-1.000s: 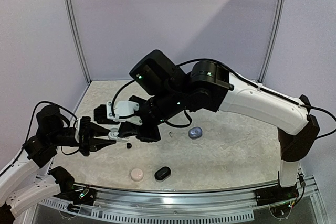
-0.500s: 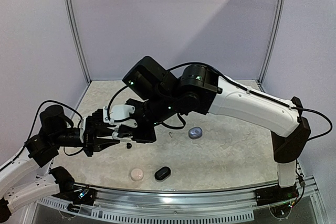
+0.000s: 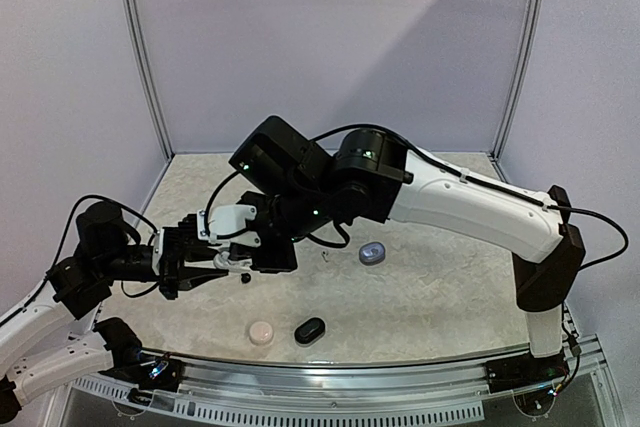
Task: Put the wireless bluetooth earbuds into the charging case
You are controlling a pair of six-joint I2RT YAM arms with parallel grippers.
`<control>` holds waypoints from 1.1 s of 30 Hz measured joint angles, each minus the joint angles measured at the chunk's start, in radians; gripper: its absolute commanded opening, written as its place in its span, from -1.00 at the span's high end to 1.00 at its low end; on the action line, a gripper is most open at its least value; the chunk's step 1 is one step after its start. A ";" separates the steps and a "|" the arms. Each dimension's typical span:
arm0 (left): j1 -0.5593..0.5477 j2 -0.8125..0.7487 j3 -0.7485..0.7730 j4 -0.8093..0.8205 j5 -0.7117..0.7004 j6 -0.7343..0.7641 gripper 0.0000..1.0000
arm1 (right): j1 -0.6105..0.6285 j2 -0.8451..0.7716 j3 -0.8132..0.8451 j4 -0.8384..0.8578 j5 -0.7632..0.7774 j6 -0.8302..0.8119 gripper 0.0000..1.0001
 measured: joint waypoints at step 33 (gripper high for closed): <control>-0.007 -0.005 -0.002 -0.002 -0.036 -0.013 1.00 | 0.004 0.043 0.000 0.030 0.068 -0.006 0.53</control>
